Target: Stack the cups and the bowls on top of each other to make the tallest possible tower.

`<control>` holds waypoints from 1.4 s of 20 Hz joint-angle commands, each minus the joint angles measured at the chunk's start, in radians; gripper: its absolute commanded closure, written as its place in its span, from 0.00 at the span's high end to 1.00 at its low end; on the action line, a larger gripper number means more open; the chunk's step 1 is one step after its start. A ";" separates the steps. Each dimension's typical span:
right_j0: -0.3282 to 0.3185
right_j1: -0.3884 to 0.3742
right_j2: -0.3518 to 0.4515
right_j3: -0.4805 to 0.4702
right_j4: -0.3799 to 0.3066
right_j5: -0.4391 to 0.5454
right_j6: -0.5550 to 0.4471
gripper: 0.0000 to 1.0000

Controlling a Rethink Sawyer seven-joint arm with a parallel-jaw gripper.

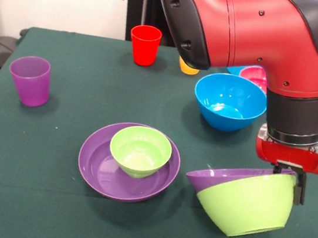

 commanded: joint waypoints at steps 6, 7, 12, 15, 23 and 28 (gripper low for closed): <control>-0.021 -0.185 -0.002 0.165 0.017 0.107 0.004 0.00; -0.023 -0.191 -0.004 0.166 0.017 0.118 -0.001 0.00; -0.030 -0.195 -0.009 0.165 0.027 0.145 0.004 0.00; -0.013 -0.301 -0.050 0.190 0.047 0.258 0.022 0.00; -0.003 -0.418 -0.065 0.148 0.064 0.501 0.017 0.00; 0.018 -0.427 -0.076 0.130 0.058 0.545 0.050 0.00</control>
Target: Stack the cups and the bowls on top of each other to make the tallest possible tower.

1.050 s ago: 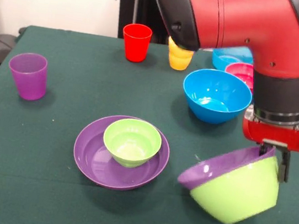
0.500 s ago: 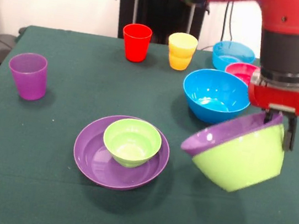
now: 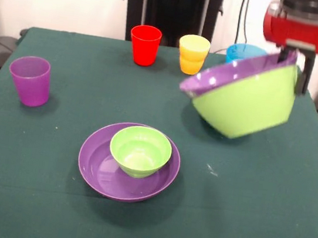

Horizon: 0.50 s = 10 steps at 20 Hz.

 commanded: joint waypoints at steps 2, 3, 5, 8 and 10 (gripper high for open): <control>0.030 -0.071 -0.026 0.005 0.007 0.128 0.051 0.00; 0.024 -0.074 -0.023 0.025 0.012 0.111 0.047 0.00; 0.014 -0.111 -0.028 0.069 0.023 0.108 0.039 0.00; -0.010 -0.167 -0.039 0.109 0.030 0.139 0.006 0.00; -0.045 -0.183 -0.037 0.142 0.027 0.124 -0.041 0.00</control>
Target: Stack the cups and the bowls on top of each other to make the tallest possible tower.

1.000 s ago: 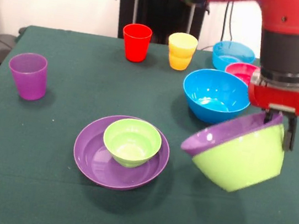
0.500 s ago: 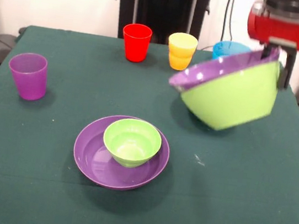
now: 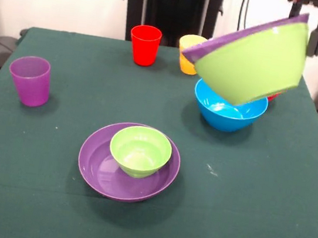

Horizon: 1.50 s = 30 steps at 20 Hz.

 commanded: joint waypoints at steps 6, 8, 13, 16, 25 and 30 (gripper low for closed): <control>-0.184 0.040 0.044 0.142 -0.067 -0.104 -0.224 0.00; -0.211 0.069 0.061 0.131 -0.094 -0.131 -0.257 0.00; -0.276 0.075 0.104 0.158 -0.127 -0.145 -0.292 0.00; -0.311 0.043 0.122 0.193 -0.131 -0.123 -0.307 0.00; -0.364 0.094 0.165 0.184 -0.215 -0.168 -0.296 0.00; -0.346 0.103 0.173 0.182 -0.241 -0.185 -0.232 0.00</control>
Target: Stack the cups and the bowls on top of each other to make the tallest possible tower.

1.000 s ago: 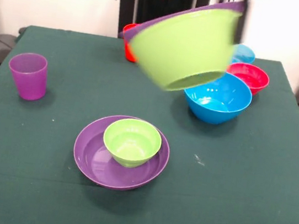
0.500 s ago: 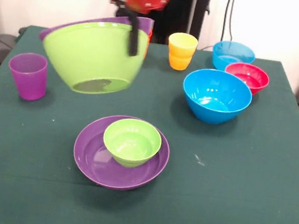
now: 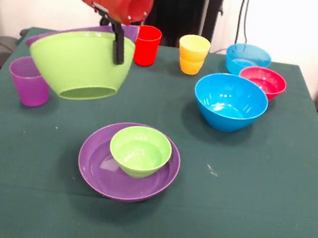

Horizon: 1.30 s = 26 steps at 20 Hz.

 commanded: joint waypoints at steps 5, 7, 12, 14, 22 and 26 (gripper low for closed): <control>0.085 0.022 0.090 0.051 -0.084 -0.031 -0.149 0.00; 0.108 0.025 0.086 0.045 -0.082 -0.047 -0.114 0.00; 0.169 0.032 0.073 0.012 -0.055 -0.043 -0.047 0.00; 0.194 0.021 0.061 -0.001 -0.042 -0.021 -0.024 0.00; 0.258 0.045 0.031 -0.080 -0.026 -0.006 0.008 0.00; 0.259 0.077 0.031 -0.100 -0.027 -0.039 -0.008 0.00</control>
